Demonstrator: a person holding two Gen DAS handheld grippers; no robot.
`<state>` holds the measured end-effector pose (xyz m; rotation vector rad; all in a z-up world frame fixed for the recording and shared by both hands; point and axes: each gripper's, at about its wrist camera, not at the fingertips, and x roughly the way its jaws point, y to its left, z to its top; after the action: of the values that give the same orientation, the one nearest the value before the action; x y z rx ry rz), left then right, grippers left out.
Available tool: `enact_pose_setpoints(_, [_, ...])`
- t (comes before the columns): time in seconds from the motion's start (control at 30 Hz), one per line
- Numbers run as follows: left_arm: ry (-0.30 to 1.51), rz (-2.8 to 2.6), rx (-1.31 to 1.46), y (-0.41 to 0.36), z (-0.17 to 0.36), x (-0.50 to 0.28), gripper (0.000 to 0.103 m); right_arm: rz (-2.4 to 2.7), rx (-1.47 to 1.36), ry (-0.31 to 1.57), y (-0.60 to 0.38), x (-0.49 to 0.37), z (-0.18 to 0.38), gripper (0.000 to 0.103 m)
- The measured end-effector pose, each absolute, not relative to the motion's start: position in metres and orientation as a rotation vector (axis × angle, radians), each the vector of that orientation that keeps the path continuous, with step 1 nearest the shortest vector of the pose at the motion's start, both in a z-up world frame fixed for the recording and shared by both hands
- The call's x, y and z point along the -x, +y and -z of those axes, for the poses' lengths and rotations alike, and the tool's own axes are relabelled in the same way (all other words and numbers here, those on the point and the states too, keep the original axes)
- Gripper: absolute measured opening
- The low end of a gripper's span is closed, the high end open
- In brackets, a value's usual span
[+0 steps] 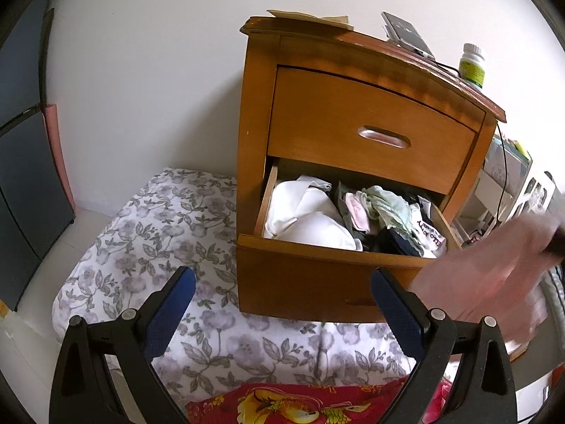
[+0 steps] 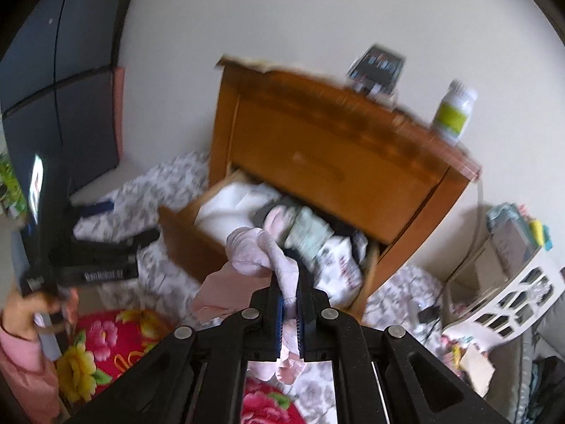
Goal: Take underwear out of drawer
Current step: 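Carry the pink garment out and drop it onto the bedspread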
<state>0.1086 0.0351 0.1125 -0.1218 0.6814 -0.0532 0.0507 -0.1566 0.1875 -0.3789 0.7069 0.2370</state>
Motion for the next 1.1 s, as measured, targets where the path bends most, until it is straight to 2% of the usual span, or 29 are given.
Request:
enact_pose_setpoints(0.7, [0.788,0.039,0.064,0.022,-0.085,-0.115,0.100,-0.098,0.154,0.957,-0.176,-0.100,-0.034,0.007])
enact_pose_setpoints(1.0, [0.831,0.021,0.022,0.014,-0.076,-0.117,0.100,-0.096,0.094,1.007,-0.182,-0.101,-0.005,0.009])
enact_pose_setpoints(1.1, [0.843,0.022,0.008,0.011,-0.073,-0.117,0.100,-0.089,0.073,1.007,-0.185,-0.100,-0.001,0.014])
